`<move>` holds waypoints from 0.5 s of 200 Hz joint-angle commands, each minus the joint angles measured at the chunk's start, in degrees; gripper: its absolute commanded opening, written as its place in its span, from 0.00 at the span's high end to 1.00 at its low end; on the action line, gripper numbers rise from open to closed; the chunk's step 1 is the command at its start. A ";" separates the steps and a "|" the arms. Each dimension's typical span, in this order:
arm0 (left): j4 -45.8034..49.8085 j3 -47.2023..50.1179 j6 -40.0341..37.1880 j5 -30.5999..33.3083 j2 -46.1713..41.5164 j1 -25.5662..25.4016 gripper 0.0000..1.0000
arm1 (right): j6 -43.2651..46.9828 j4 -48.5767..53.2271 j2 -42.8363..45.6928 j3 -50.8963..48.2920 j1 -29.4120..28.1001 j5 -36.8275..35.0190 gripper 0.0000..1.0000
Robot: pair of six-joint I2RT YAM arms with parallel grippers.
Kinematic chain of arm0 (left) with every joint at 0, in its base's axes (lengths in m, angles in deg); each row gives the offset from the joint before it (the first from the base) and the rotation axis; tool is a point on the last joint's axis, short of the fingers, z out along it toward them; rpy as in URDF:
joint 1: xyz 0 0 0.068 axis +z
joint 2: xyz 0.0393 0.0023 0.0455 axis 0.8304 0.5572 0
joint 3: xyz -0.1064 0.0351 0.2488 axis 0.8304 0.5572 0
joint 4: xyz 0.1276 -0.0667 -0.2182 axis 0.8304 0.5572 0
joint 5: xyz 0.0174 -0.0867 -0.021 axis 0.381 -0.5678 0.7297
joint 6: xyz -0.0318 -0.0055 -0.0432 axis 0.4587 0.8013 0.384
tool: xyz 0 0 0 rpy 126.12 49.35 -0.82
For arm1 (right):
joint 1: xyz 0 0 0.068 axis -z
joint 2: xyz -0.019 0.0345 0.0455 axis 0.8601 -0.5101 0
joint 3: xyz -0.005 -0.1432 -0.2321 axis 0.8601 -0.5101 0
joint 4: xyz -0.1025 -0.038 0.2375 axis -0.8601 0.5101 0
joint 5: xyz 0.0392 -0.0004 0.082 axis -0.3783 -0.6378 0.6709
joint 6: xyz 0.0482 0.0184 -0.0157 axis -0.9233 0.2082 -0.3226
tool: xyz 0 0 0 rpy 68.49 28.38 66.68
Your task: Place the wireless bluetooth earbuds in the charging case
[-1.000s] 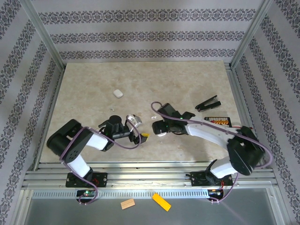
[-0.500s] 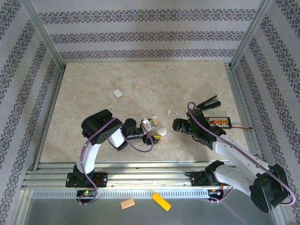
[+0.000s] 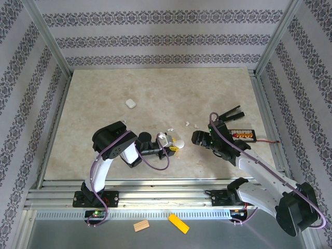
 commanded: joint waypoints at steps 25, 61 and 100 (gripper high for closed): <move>-2.02 2.29 2.31 0.52 -8.78 -0.42 0.62 | -1.94 -11.34 -1.73 0.66 3.66 17.30 0.06; -1.40 2.79 5.85 -2.62 -15.80 1.17 0.63 | -16.87 -36.94 -3.43 -5.81 8.95 35.36 0.02; -0.18 2.26 7.44 -3.44 -20.89 2.39 0.63 | -31.72 -58.22 -9.32 -9.80 9.84 40.89 0.13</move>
